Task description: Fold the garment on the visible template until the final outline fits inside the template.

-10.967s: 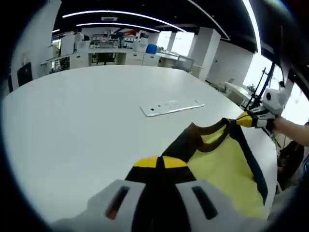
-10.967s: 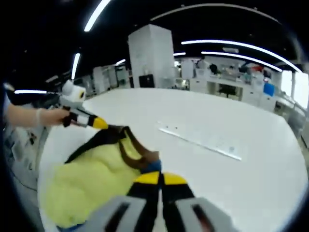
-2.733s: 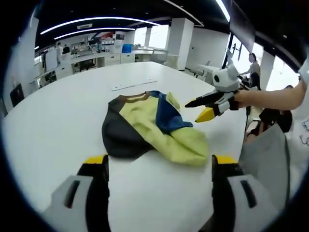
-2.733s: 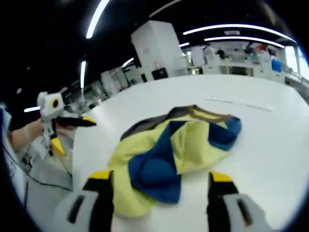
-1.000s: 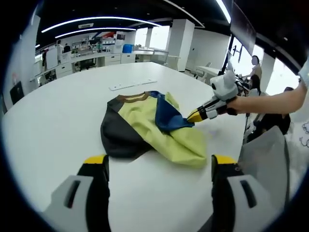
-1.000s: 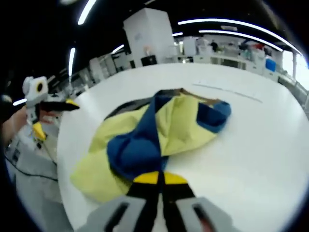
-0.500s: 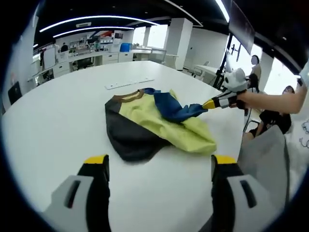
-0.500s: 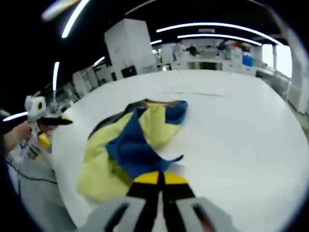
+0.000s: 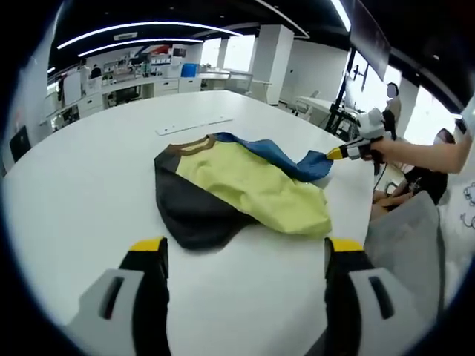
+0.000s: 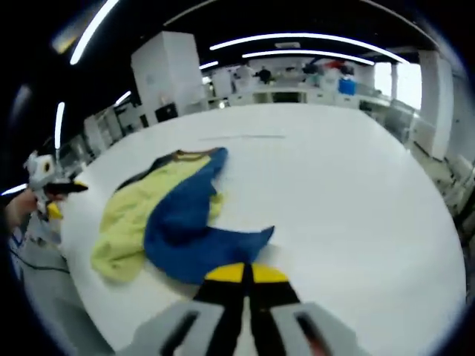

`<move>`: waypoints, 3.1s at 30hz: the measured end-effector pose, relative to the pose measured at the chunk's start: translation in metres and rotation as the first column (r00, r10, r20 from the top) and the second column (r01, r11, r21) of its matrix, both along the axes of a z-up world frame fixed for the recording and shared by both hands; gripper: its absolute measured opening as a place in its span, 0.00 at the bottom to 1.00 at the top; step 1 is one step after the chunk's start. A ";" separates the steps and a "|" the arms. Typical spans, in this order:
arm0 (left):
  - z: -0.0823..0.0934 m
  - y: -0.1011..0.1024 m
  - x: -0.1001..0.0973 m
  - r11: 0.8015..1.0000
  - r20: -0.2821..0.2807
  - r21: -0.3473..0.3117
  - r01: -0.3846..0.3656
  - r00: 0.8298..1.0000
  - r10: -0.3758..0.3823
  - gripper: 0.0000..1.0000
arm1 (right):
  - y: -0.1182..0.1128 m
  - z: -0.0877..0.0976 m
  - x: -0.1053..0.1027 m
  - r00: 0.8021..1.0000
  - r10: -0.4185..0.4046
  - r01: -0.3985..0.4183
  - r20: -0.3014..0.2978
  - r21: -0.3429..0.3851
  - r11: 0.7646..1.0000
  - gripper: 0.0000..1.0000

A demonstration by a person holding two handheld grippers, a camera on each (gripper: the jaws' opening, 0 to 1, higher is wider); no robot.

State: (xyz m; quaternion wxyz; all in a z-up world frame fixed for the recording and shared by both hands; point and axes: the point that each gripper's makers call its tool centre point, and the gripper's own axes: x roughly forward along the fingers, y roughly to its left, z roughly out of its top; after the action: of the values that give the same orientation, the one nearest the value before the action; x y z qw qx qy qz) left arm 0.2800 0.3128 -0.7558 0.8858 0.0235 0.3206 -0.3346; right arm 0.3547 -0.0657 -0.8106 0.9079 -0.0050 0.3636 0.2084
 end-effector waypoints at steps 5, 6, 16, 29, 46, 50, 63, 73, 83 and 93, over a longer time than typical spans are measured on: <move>-0.001 0.000 0.000 1.000 -0.006 0.002 -0.003 1.000 0.003 0.84 | -0.029 -0.003 -0.004 0.999 -0.050 0.050 -0.006 -0.034 0.998 0.00; -0.001 0.000 0.000 1.000 -0.007 0.002 -0.004 1.000 0.004 0.84 | -0.035 -0.004 -0.004 0.998 -0.059 0.059 -0.006 -0.036 0.998 0.00; -0.001 0.001 0.006 1.000 -0.008 0.008 -0.026 1.000 0.026 0.83 | -0.086 -0.006 0.007 0.990 -0.137 0.138 0.016 -0.091 0.986 0.00; -0.006 0.004 0.007 0.999 -0.029 0.021 -0.050 0.998 0.051 0.83 | -0.143 -0.008 0.034 0.975 -0.216 0.220 0.043 -0.163 0.962 0.00; -0.012 0.003 0.010 0.998 -0.059 0.040 -0.058 0.996 0.061 0.83 | -0.204 -0.020 0.067 0.957 -0.283 0.288 0.056 -0.250 0.924 0.00; -0.013 0.003 0.013 0.997 -0.062 0.040 -0.063 0.996 0.066 0.83 | -0.204 -0.023 0.065 0.960 -0.275 0.280 0.055 -0.271 0.921 0.00; -0.014 0.002 0.013 0.996 -0.068 0.036 -0.076 0.995 0.079 0.83 | -0.200 -0.026 0.063 0.957 -0.290 0.284 0.016 -0.264 0.922 0.00; -0.011 0.007 0.016 0.996 -0.054 0.031 -0.087 0.995 0.089 0.83 | -0.205 -0.026 0.065 0.954 -0.301 0.293 -0.006 -0.219 0.931 0.06; -0.006 0.006 0.017 0.995 -0.041 0.005 -0.100 0.994 0.100 0.83 | -0.184 0.005 0.061 0.977 -0.201 0.209 0.076 -0.120 0.970 0.37; -0.002 0.010 0.016 0.995 -0.027 0.011 -0.094 0.995 0.095 0.83 | -0.113 0.039 0.051 0.988 0.095 -0.089 0.125 -0.051 0.995 0.69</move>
State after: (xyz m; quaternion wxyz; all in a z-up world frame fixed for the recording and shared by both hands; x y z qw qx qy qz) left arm 0.2964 0.3223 -0.7582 0.8961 0.0081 0.3351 -0.2910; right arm 0.4053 -0.1785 -0.7715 0.9183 -0.0558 0.3090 0.2412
